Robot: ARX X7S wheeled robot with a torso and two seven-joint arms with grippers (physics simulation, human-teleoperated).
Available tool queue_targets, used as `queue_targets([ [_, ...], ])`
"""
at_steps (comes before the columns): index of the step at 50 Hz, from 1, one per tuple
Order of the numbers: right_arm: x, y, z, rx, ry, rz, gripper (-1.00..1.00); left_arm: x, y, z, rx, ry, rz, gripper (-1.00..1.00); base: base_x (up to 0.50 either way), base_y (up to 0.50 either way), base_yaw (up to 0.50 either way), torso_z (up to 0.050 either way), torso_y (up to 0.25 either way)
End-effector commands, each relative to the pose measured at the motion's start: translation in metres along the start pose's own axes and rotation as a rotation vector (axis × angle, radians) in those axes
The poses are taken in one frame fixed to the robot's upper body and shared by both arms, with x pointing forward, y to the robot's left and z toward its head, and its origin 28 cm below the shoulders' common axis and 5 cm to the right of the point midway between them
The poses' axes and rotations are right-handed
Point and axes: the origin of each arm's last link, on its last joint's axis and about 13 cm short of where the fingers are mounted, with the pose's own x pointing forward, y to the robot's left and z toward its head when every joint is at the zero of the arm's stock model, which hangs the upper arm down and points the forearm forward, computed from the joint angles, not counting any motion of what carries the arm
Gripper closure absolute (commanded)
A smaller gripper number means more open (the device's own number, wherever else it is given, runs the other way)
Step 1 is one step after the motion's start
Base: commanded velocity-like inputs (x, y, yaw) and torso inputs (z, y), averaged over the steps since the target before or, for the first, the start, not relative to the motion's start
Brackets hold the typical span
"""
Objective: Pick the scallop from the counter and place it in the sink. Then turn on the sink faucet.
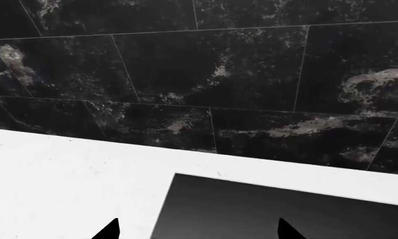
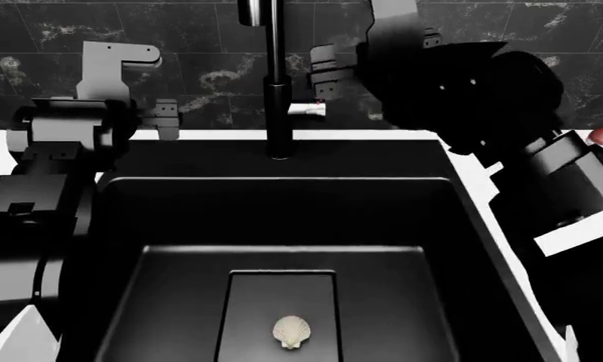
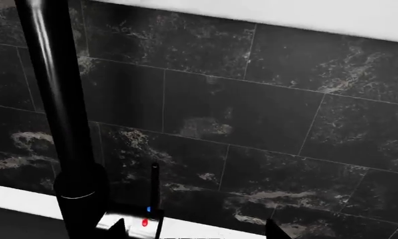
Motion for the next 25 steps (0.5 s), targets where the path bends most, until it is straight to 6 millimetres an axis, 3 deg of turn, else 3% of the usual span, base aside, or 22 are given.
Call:
queue_targets([
  [1, 0.021, 0.009, 0.009, 0.044, -0.045, -0.012, -1.0, 0.0, 0.0, -0.001, -0.003, 0.003, -0.002, -1.0, 0.0, 0.0, 0.0, 0.0, 0.0],
  [7, 0.039, 0.02, -0.008, 0.084, -0.045, -0.019, -1.0, 0.0, -0.001, 0.001, -0.007, 0.0, -0.001, -1.0, 0.0, 0.0, 0.0, 0.0, 0.0],
  [13, 0.043, 0.022, -0.014, 0.084, -0.062, -0.043, -1.0, 0.001, -0.001, -0.002, -0.007, 0.003, -0.002, -1.0, 0.0, 0.0, 0.0, 0.0, 0.0],
  [16, 0.048, 0.022, -0.027, 0.065, -0.066, -0.083, -1.0, 0.001, -0.002, -0.003, -0.008, 0.005, -0.008, -1.0, 0.0, 0.0, 0.0, 0.0, 0.0],
  [25, 0.049, 0.029, -0.033, 0.071, -0.078, -0.077, -1.0, 0.002, -0.002, -0.007, -0.009, 0.014, -0.007, -1.0, 0.0, 0.0, 0.0, 0.0, 0.0],
])
